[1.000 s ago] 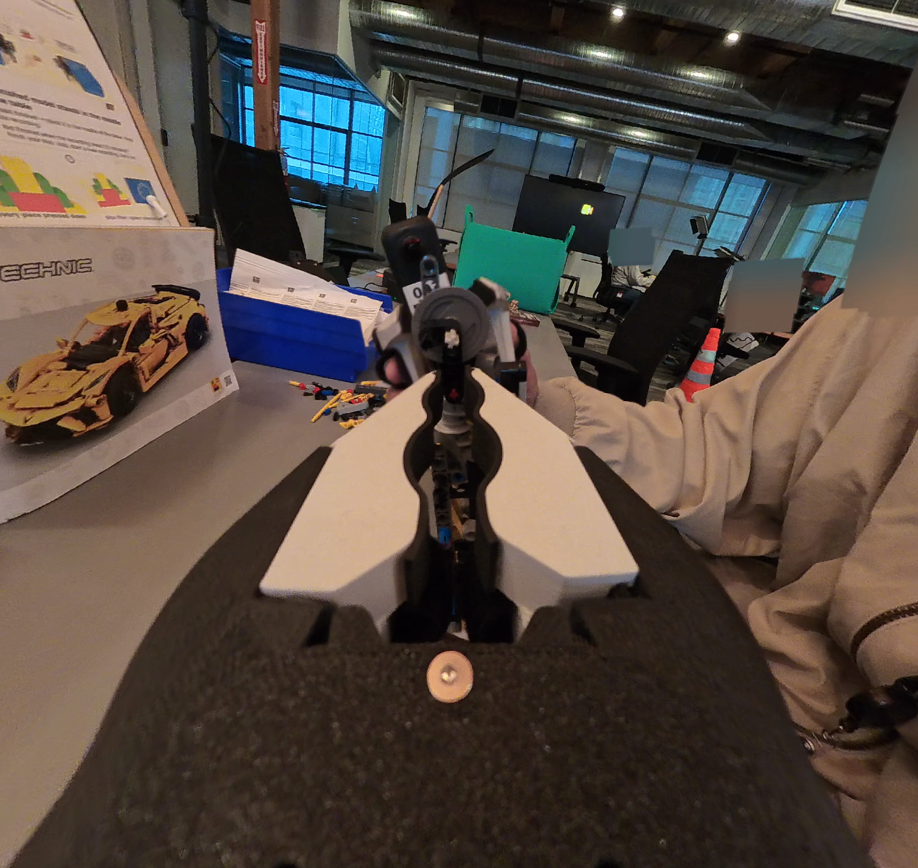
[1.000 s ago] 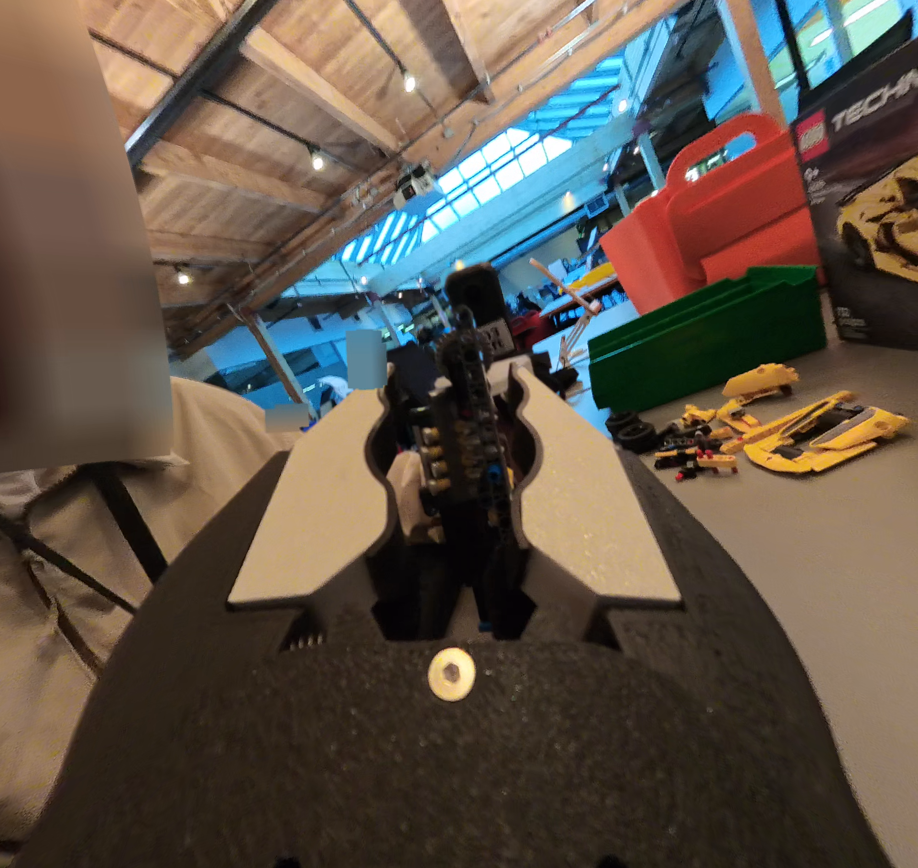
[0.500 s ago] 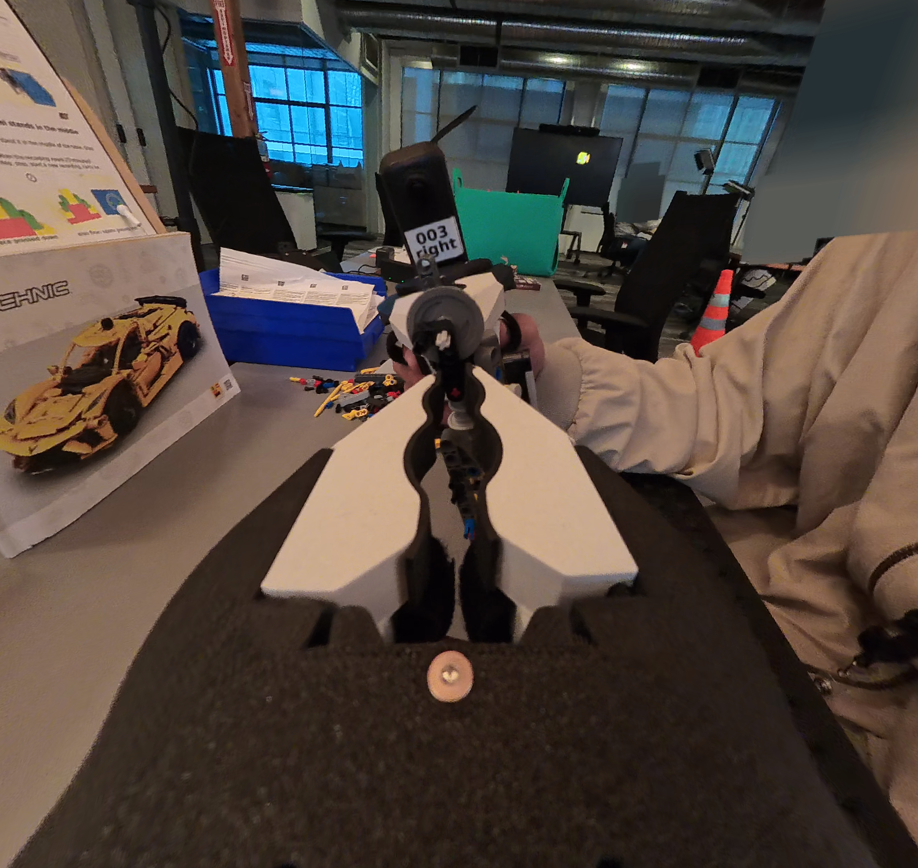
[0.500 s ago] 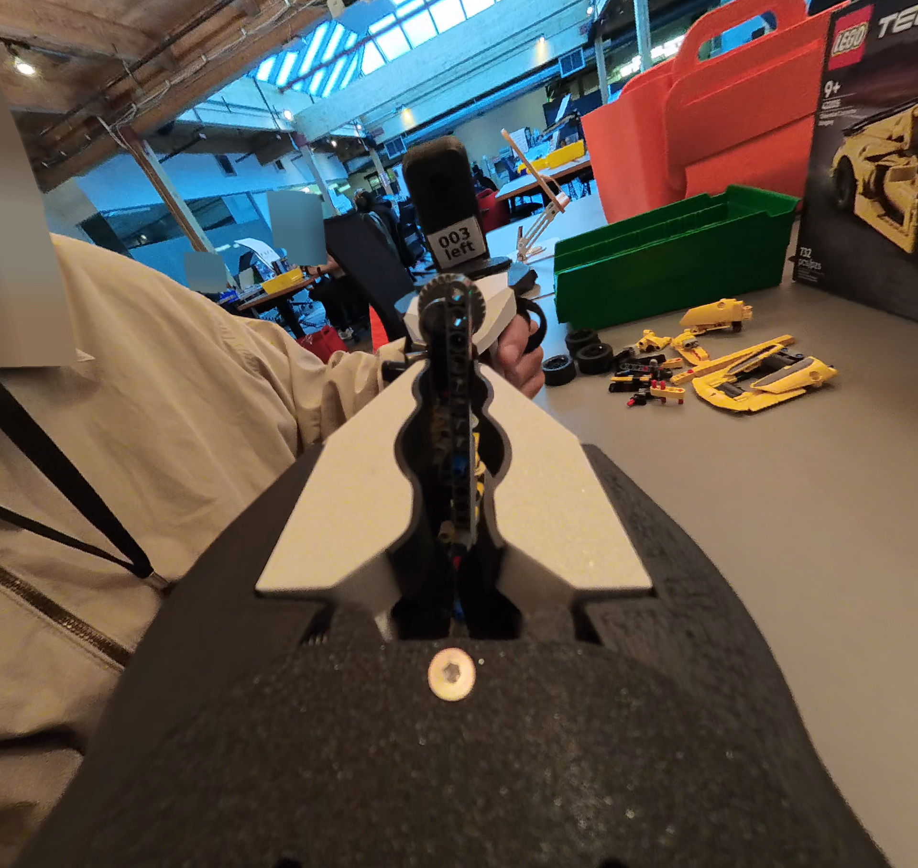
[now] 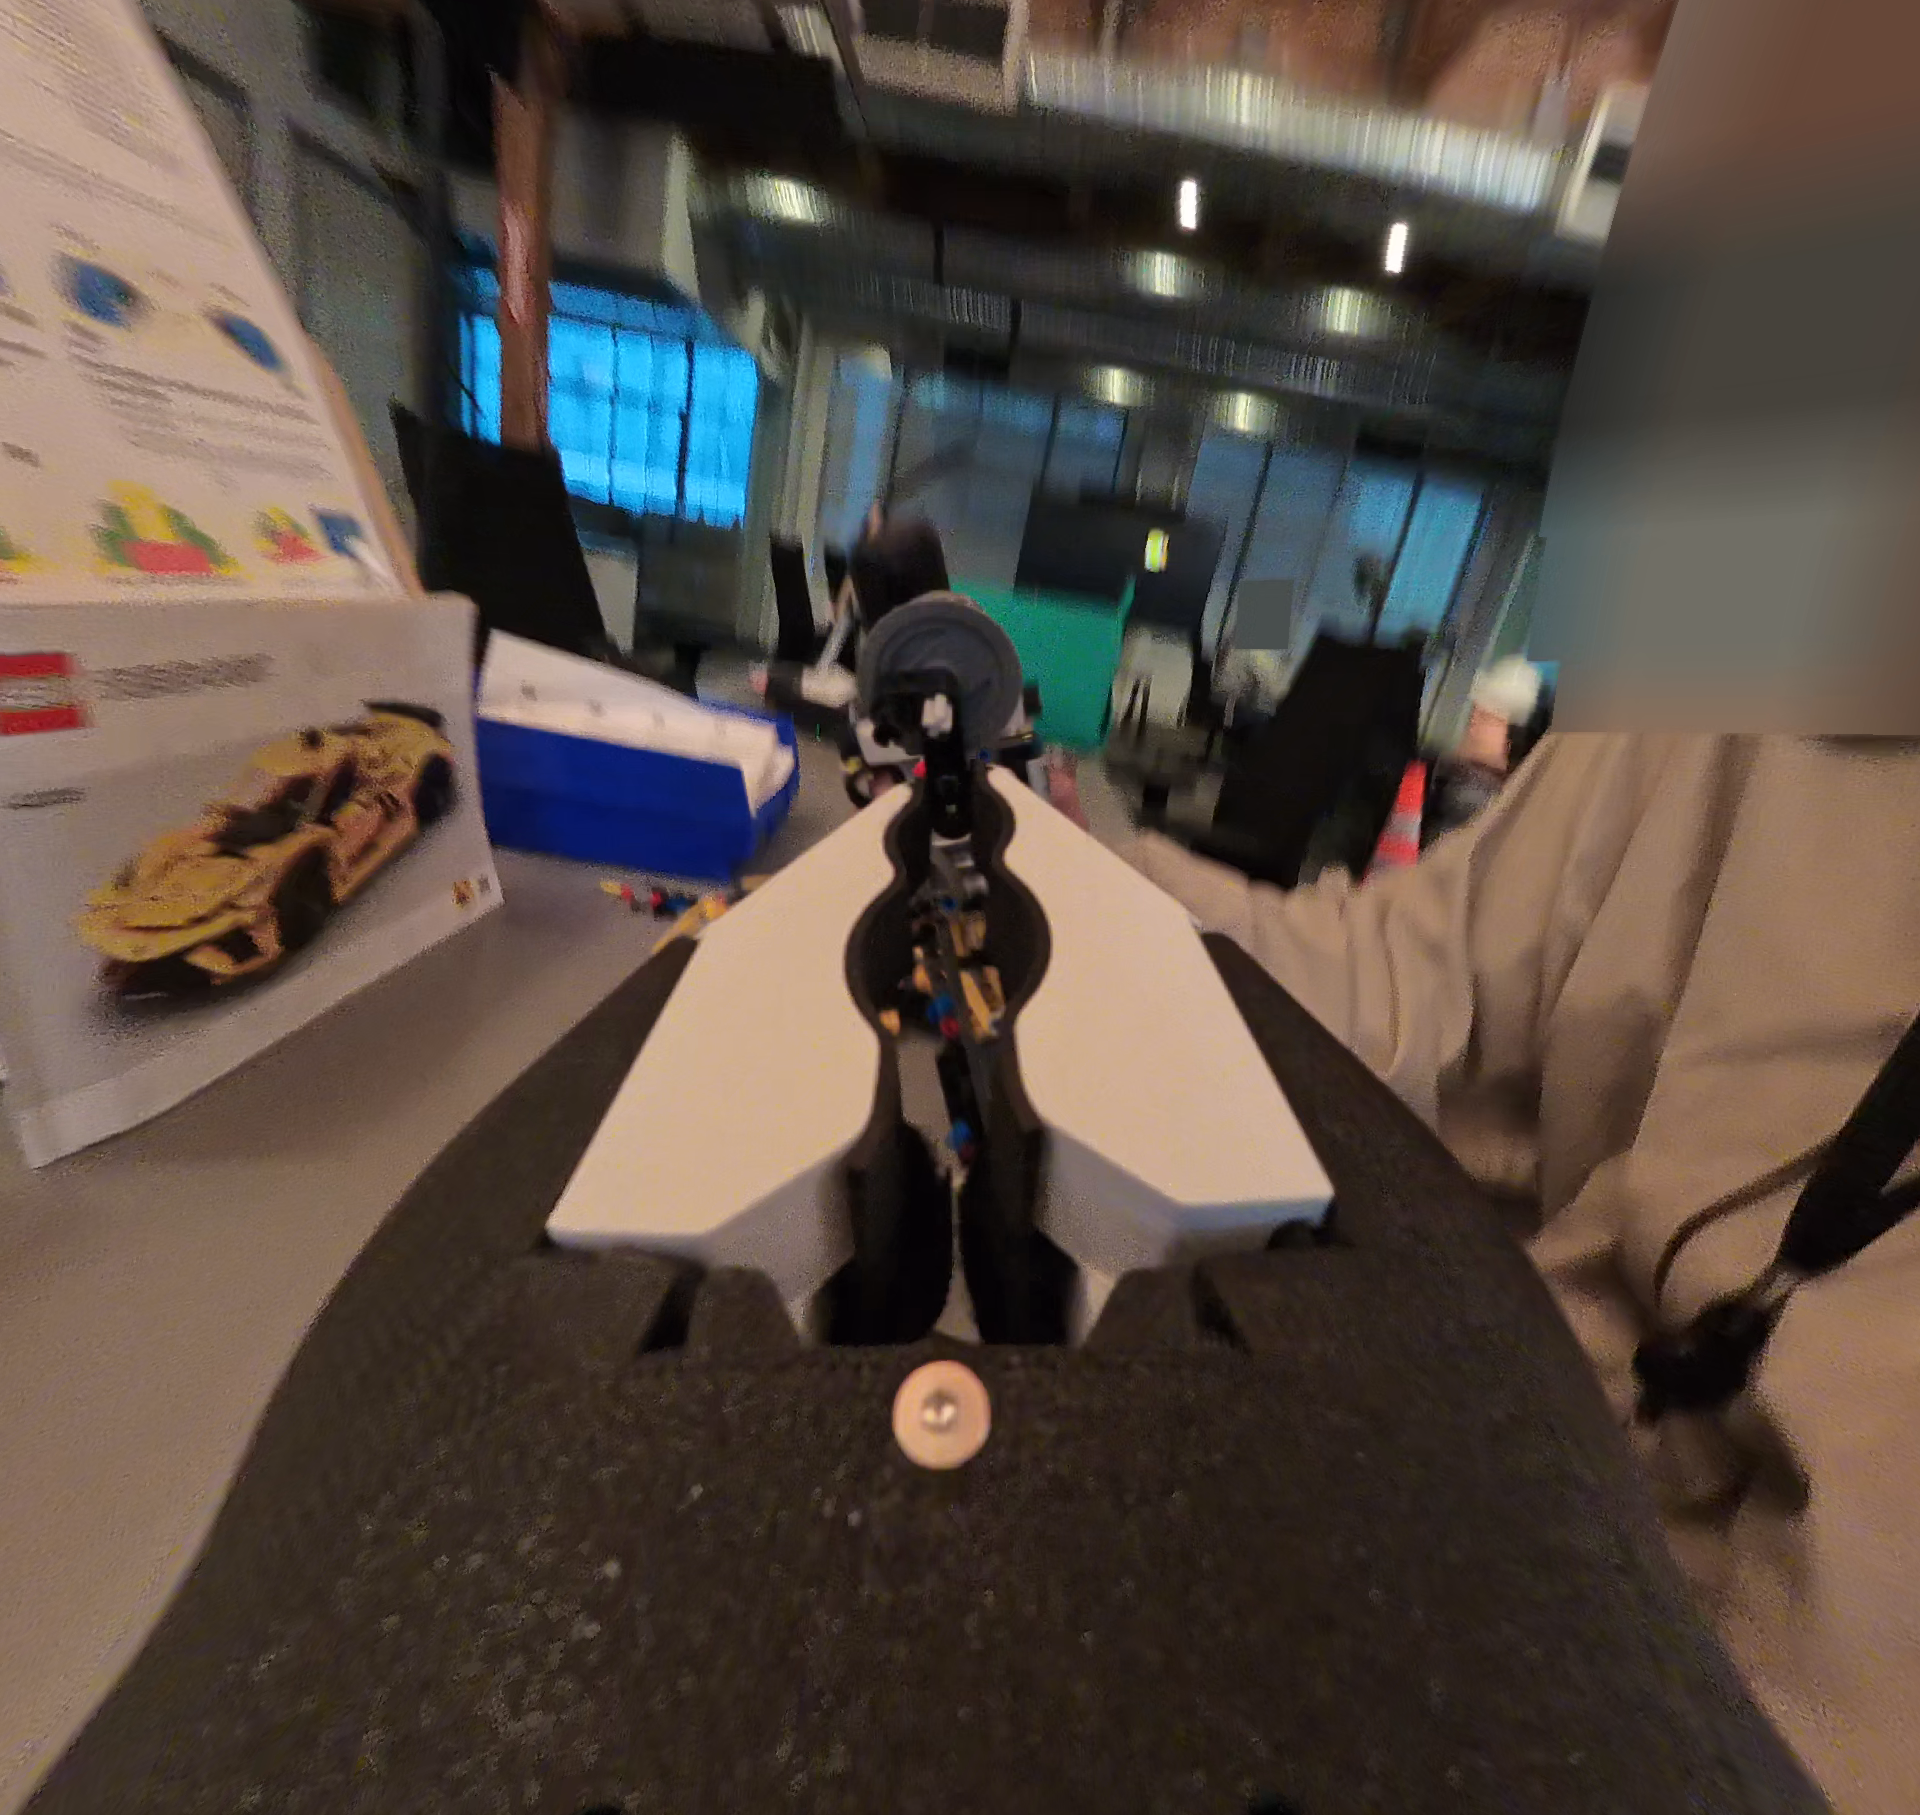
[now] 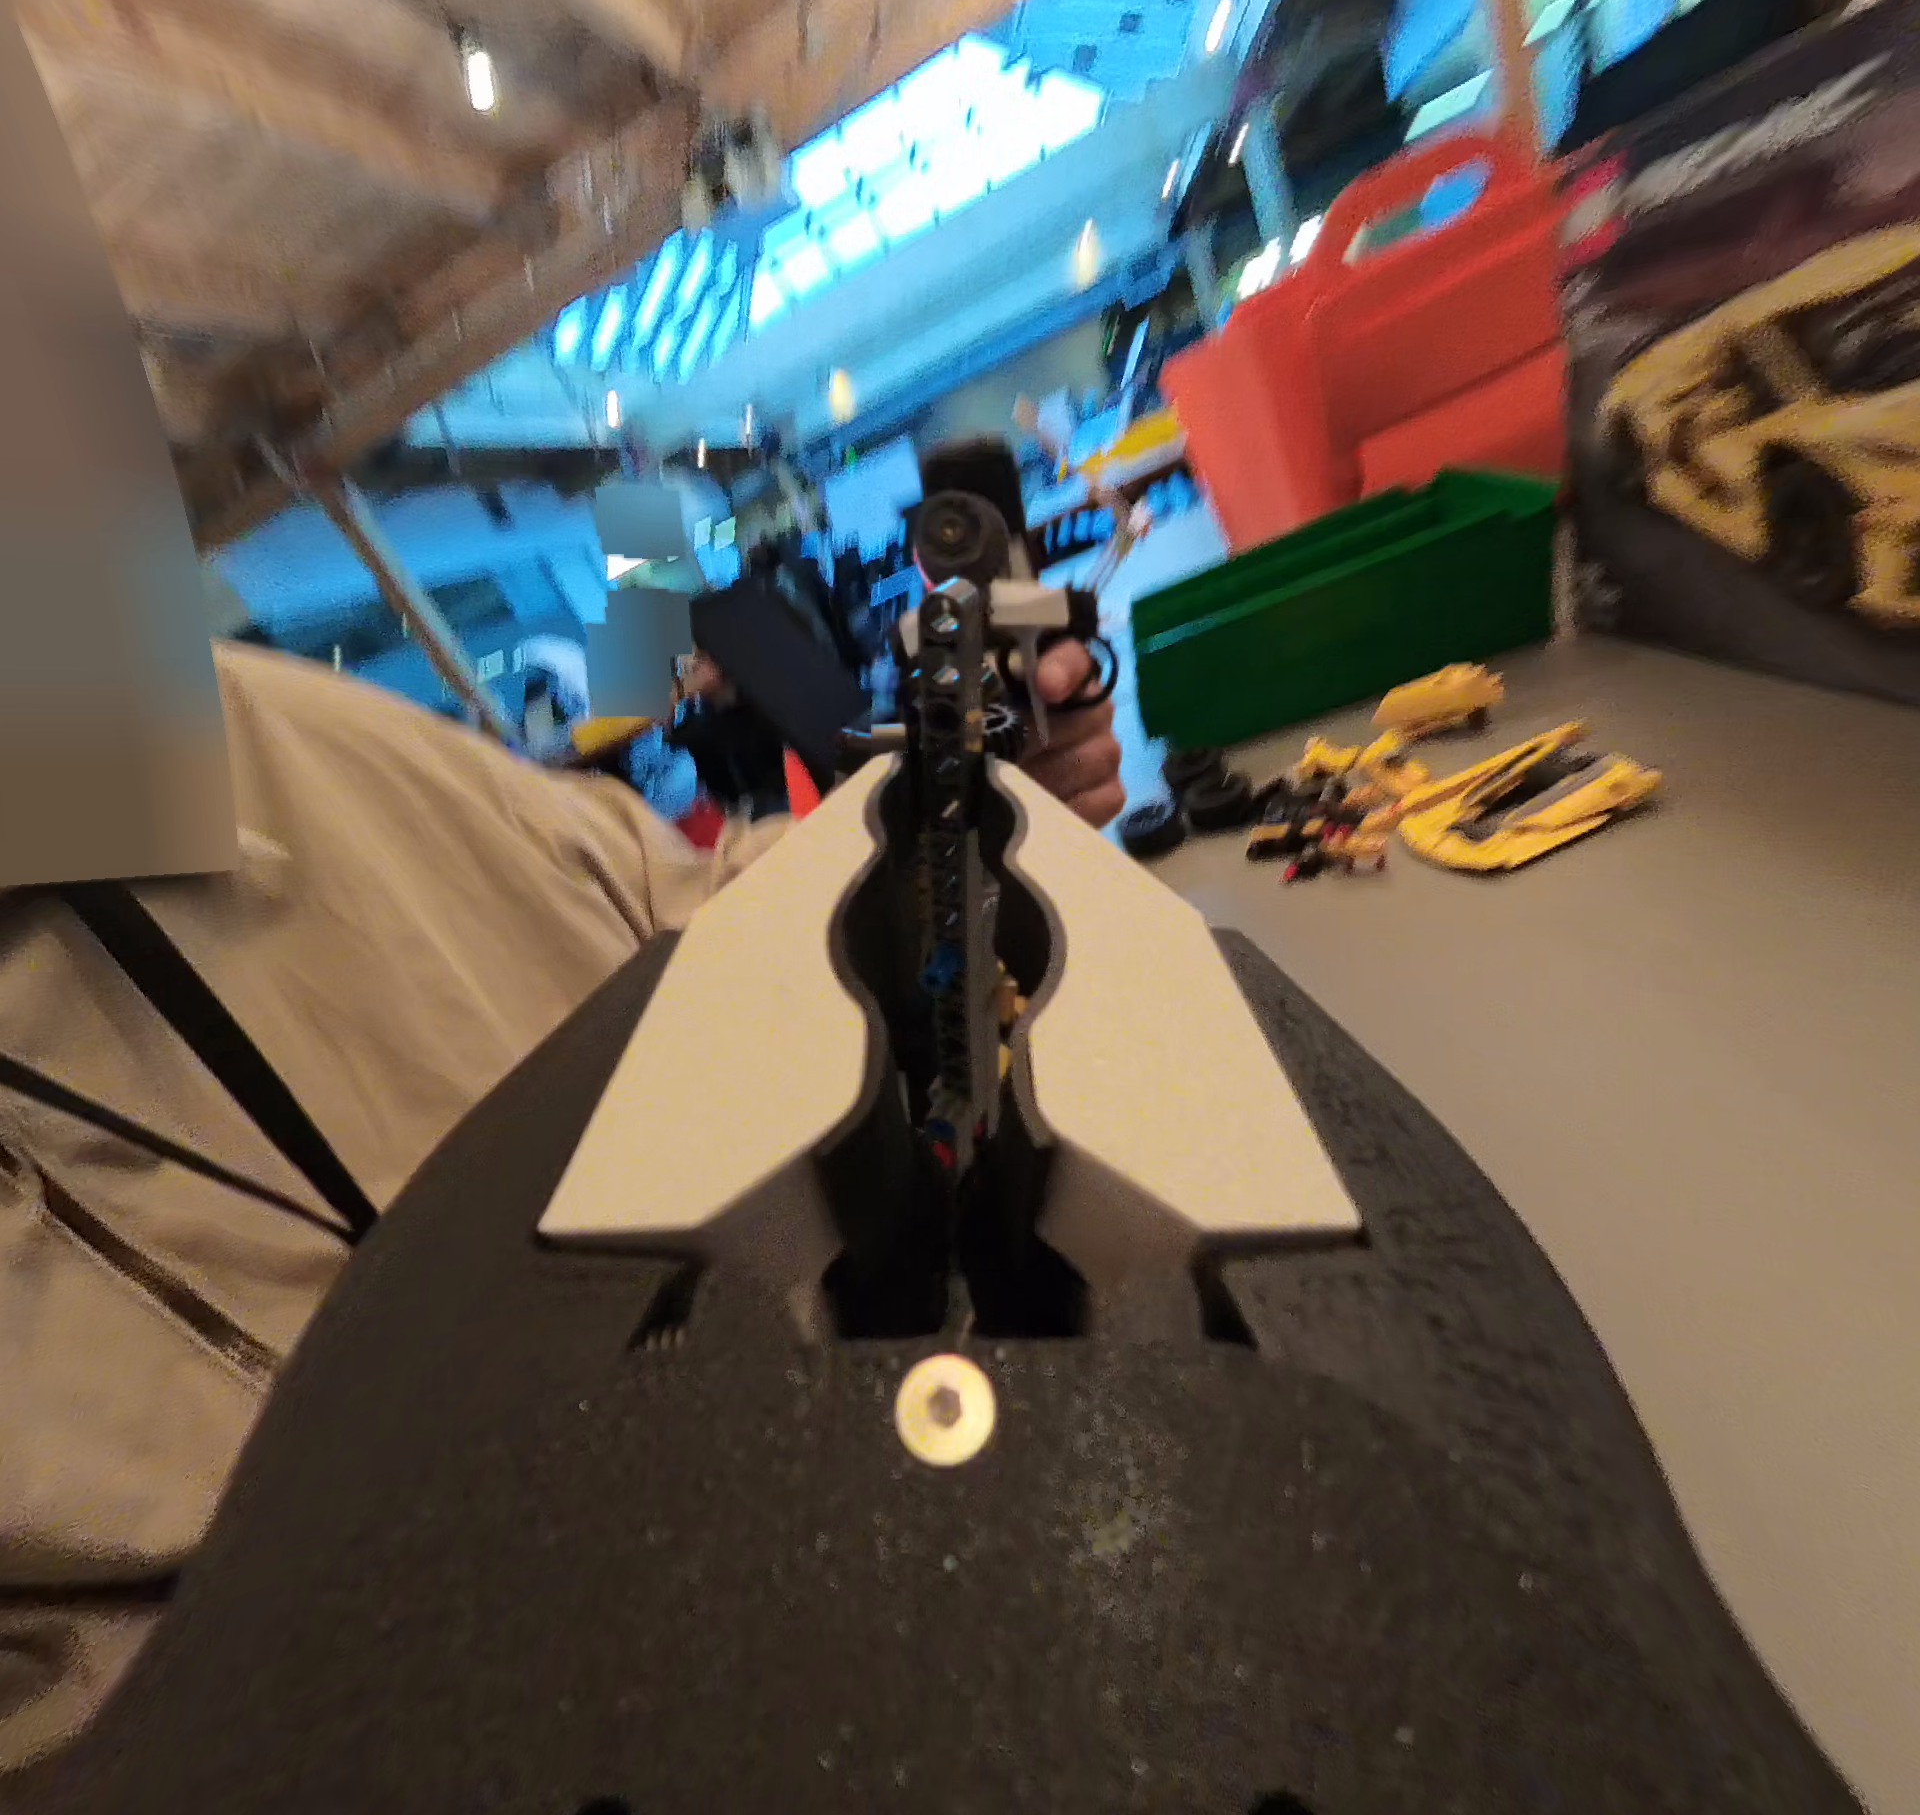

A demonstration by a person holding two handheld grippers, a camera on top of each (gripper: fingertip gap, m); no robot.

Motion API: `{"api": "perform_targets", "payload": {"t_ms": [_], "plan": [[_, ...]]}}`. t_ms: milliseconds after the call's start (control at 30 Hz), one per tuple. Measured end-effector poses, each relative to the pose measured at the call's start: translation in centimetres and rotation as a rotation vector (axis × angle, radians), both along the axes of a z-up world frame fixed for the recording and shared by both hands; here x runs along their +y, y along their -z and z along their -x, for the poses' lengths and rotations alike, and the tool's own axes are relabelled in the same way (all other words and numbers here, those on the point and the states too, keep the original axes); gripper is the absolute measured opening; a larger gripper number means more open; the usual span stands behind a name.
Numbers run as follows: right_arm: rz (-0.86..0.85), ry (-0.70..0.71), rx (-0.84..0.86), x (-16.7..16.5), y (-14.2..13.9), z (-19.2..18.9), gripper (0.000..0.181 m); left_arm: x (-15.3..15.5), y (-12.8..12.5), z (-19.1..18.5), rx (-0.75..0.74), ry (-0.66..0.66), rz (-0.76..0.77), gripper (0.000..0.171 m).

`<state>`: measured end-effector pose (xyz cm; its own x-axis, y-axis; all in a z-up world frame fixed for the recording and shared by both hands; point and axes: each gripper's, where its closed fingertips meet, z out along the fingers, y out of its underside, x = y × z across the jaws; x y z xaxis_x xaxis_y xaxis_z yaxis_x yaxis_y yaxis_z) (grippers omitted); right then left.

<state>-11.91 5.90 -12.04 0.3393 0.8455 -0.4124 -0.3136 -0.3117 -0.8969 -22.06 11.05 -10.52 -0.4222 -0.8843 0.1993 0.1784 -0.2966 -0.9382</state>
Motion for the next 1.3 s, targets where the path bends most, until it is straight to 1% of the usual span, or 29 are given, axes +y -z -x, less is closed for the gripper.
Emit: {"api": "perform_targets", "payload": {"t_ms": [33,67,133,200,267,300,333,367,400,467,500,567,633,700,733,800,867,933,967,1000,1033,1067,1133,1167,1200,1233,1300], "plan": [[-0.023,0.040,0.026,-0.1,-0.6,-1.4,0.009,1.2,0.0,0.5,-0.008,-0.039,0.012,0.005],[-0.032,0.048,-0.019,-0.1,-0.4,-1.2,0.010,1.5,0.4,0.2,0.013,-0.056,0.004,0.006],[-0.022,0.023,-0.036,0.4,0.3,0.7,0.011,0.3,1.8,-1.2,0.090,-0.008,-0.007,0.006],[0.029,0.022,-0.075,1.3,1.7,1.4,0.011,-0.4,2.8,-2.4,0.137,0.003,-0.001,0.007],[0.058,-0.022,-0.010,1.3,1.5,1.5,0.011,-0.7,3.2,-2.8,0.153,0.011,0.036,0.006],[0.113,-0.020,0.013,1.9,2.0,1.3,0.011,-0.6,3.3,-3.0,0.158,-0.002,0.049,0.006],[0.186,-0.024,0.038,2.6,2.8,1.0,0.012,-0.5,3.4,-3.2,0.161,-0.005,0.063,0.006],[0.264,-0.063,0.067,2.9,3.8,1.0,0.012,-0.4,3.3,-3.3,0.160,-0.007,0.076,0.006],[0.351,-0.086,0.054,3.3,5.3,1.1,0.012,-0.4,3.5,-3.5,0.166,-0.011,0.084,0.006],[0.506,-0.052,0.011,4.7,8.9,1.3,0.012,-0.4,4.4,-4.0,0.203,-0.017,0.093,0.006],[0.603,-0.076,0.010,4.9,10.6,1.6,0.012,-0.3,4.9,-4.4,0.219,-0.024,0.104,0.006],[0.760,-0.070,-0.059,5.3,14.2,2.0,0.014,0.6,6.2,-5.2,0.265,-0.077,0.125,0.007],[0.828,-0.068,-0.109,5.5,16.4,2.2,0.017,1.7,7.7,-5.9,0.310,-0.174,0.072,0.007],[0.875,-0.063,-0.118,5.9,17.6,1.9,0.018,2.4,9.0,-6.4,0.343,-0.280,-0.061,0.006],[0.894,-0.063,-0.117,5.9,17.9,1.8,0.018,2.4,9.4,-6.5,0.354,-0.308,-0.134,0.007],[0.900,-0.052,-0.147,6.0,18.1,1.5,0.020,1.7,9.6,-6.7,0.339,-0.331,-0.257,0.007],[0.882,0.008,-0.275,5.8,18.9,0.2,0.036,0.3,8.8,-6.6,0.276,-0.298,-0.302,0.007],[0.859,0.055,-0.331,5.5,18.8,-1.1,0.047,-1.0,8.0,-6.5,0.232,-0.238,-0.294,0.007],[0.837,0.087,-0.325,5.6,18.2,-1.7,0.050,-1.4,7.9,-6.5,0.227,-0.221,-0.292,0.007],[0.778,0.120,-0.309,5.8,17.1,-2.1,0.052,-1.7,8.0,-6.5,0.225,-0.214,-0.299,0.007],[0.689,0.139,-0.286,6.0,15.4,-2.2,0.052,-1.9,8.1,-6.5,0.227,-0.203,-0.308,0.007],[0.587,0.115,-0.242,5.7,13.1,-1.5,0.053,-2.2,8.2,-6.6,0.229,-0.191,-0.310,0.007],[0.363,-0.012,-0.095,4.0,7.9,0.9,0.060,-2.6,8.3,-6.7,0.234,-0.163,-0.290,0.007],[0.302,-0.037,-0.049,3.5,6.4,1.8,0.060,-2.8,8.4,-6.8,0.236,-0.152,-0.280,0.007],[0.265,-0.056,-0.046,3.1,5.7,2.5,0.060,-2.9,8.5,-6.8,0.240,-0.145,-0.274,0.007],[0.255,-0.074,-0.073,2.8,5.8,3.1,0.058,-3.0,8.6,-6.9,0.244,-0.136,-0.266,0.007],[0.255,-0.112,-0.110,2.5,6.1,3.9,0.042,-3.1,8.7,-7.0,0.252,-0.121,-0.250,0.007]]}}
